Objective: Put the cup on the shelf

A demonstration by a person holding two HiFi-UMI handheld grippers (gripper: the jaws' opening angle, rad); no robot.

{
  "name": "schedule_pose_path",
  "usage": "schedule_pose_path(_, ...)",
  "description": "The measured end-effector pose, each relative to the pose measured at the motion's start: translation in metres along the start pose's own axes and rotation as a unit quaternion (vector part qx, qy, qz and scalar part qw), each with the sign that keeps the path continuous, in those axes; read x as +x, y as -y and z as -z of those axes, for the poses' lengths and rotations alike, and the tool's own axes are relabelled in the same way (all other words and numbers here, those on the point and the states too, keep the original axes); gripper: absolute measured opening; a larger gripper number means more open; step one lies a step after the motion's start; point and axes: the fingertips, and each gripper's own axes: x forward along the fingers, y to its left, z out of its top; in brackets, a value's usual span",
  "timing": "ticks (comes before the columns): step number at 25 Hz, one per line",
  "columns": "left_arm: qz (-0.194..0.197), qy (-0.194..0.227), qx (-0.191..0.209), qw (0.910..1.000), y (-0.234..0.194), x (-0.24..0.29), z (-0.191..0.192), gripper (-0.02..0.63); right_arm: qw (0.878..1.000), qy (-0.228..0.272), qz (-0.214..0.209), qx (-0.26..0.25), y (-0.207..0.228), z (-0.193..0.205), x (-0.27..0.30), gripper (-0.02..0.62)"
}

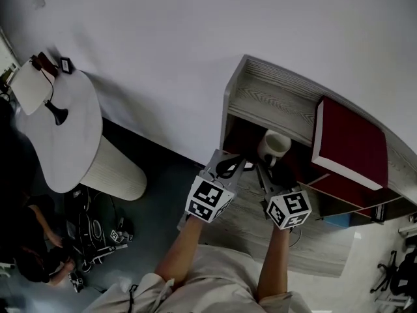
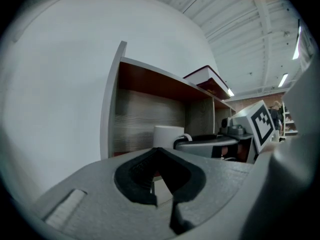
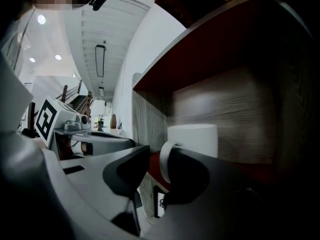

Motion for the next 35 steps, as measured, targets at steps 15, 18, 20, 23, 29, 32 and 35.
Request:
schedule_pose_path(15, 0.004, -0.005, 0.008, 0.9999, 0.005, -0.010, 0.002, 0.009, 0.999, 0.023, 0.045, 0.000, 0.011, -0.001, -0.018, 0.106)
schedule_pose_path(18, 0.004, -0.009, 0.007, 0.9999, 0.004, -0.009, 0.004, 0.009, 0.997, 0.027, 0.067, 0.006, 0.020, 0.000, -0.021, 0.104)
schedule_pose_path(20, 0.005, -0.010, 0.006, 0.9999, 0.005, -0.009, 0.006, 0.009, 0.997, 0.029, 0.067, 0.016, 0.020, 0.000, -0.020, 0.104)
schedule_pose_path(23, 0.004, -0.014, 0.006, 0.9999, 0.006, -0.009, 0.007, 0.009, 0.998, 0.029, 0.058, 0.021, 0.016, -0.002, -0.011, 0.106)
schedule_pose_path(29, 0.008, -0.018, 0.004, 0.9998, 0.010, -0.002, 0.010, 0.009, 0.998, 0.017, 0.051, 0.023, 0.017, 0.000, -0.010, 0.106)
schedule_pose_path(32, 0.016, -0.020, 0.005, 0.9996, 0.018, 0.005, 0.012, 0.009, 0.998, 0.014, 0.054, 0.026, 0.022, 0.003, -0.016, 0.106)
schedule_pose_path(35, 0.024, -0.023, 0.006, 0.9994, 0.025, 0.010, 0.013, 0.009, 0.998, 0.013, 0.056, 0.028, 0.026, 0.005, -0.021, 0.106)
